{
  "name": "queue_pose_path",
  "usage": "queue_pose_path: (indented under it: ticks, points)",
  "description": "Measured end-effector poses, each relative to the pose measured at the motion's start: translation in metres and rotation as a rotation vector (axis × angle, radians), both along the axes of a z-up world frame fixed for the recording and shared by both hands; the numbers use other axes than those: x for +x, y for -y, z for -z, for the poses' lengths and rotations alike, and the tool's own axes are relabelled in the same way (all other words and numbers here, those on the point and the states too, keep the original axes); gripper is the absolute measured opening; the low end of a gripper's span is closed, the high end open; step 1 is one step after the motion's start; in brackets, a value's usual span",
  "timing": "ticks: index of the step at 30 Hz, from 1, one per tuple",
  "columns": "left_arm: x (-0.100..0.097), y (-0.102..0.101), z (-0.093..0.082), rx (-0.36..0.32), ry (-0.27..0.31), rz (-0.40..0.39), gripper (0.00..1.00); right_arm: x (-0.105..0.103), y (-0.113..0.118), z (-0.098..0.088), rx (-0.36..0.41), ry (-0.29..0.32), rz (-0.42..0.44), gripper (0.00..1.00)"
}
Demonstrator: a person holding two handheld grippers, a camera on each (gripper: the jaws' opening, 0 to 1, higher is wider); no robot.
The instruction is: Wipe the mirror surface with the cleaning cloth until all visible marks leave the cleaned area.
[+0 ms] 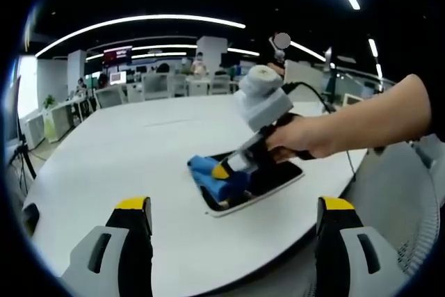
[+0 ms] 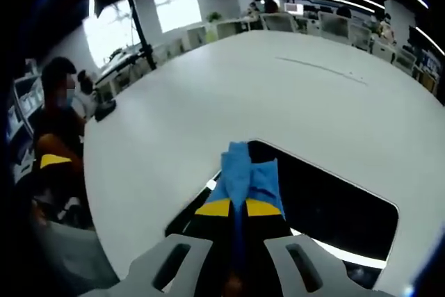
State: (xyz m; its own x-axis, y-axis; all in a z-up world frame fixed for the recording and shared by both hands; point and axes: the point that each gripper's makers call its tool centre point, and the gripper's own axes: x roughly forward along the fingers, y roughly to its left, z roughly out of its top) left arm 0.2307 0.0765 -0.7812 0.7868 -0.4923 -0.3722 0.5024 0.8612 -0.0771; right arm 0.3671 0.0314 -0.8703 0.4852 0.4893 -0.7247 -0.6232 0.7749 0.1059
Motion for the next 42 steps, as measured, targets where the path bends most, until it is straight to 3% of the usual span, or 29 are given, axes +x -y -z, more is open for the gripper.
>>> queue_pose_path:
  ticks: [42]
  points:
    - [-0.001,0.000,0.000,-0.002,-0.007,0.004,0.99,-0.003,0.081,-0.005,-0.044,0.008,0.083,0.01]
